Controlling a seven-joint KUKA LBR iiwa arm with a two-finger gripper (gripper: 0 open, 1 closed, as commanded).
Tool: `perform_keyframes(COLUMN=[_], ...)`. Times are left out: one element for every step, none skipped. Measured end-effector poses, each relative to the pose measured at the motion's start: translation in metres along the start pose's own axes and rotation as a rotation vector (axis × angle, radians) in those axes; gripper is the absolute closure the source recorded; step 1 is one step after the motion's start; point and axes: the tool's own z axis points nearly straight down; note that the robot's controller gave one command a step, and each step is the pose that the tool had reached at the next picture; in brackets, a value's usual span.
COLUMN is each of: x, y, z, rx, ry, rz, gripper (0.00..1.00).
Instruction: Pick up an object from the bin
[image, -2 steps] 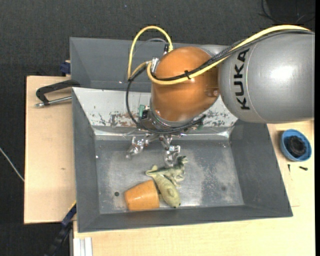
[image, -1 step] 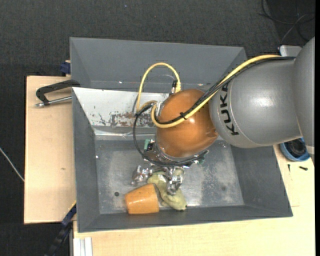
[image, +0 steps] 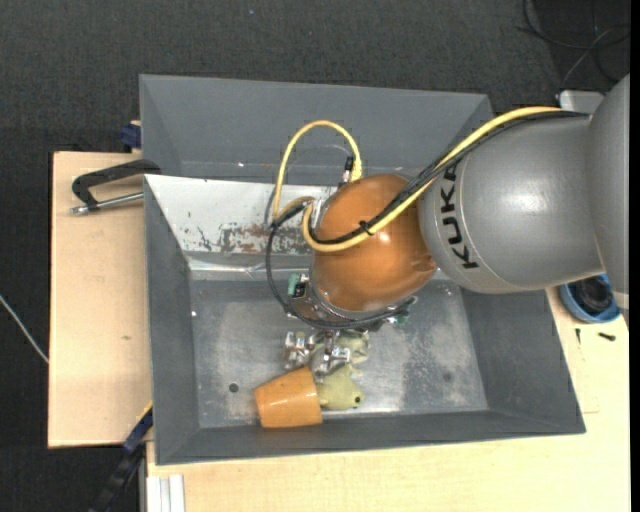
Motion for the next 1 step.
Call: perform_keyframes(x=[0.0243], y=[-0.0644], z=[0.0225], rx=[0.003], ry=[-0.004], rz=[-0.239], gripper=[1.00])
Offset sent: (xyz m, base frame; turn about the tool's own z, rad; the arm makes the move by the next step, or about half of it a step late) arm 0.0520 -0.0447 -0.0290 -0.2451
